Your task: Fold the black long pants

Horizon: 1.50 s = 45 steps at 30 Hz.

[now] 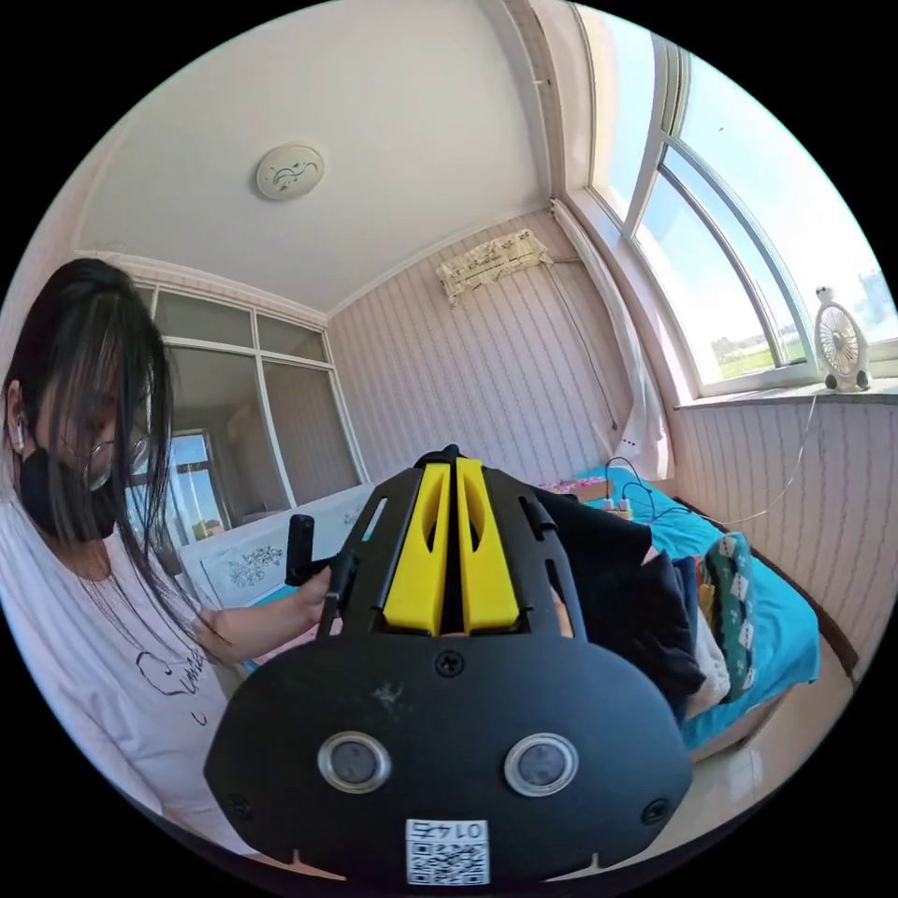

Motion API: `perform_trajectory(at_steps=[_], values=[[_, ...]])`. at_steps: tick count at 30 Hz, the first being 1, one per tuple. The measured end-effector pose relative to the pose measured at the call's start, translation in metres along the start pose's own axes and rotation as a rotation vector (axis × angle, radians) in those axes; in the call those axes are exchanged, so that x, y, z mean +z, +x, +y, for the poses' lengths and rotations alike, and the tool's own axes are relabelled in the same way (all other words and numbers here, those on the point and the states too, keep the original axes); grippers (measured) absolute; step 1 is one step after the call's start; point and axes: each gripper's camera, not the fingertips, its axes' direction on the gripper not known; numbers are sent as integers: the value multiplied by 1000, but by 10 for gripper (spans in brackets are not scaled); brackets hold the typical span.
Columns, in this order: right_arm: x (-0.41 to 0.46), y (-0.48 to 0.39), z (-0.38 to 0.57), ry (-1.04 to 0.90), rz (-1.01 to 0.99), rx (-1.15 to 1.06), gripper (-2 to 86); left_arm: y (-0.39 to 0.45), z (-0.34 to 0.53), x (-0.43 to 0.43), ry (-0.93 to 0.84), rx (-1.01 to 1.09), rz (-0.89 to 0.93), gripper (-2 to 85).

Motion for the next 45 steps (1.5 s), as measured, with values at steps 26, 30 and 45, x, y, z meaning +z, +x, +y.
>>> perform_trajectory(at_steps=[26, 30, 45], values=[[506, -204, 411, -1241, -247, 265, 100, -202, 197, -392, -401, -425, -1005, -8], [488, -182, 403, -1161, 19, 240, 130, -176, 174, -309, -450, -192, -767, 15], [518, -153, 426, -1054, 114, 330, 74, -146, 120, 6, -697, 212, -289, 59]])
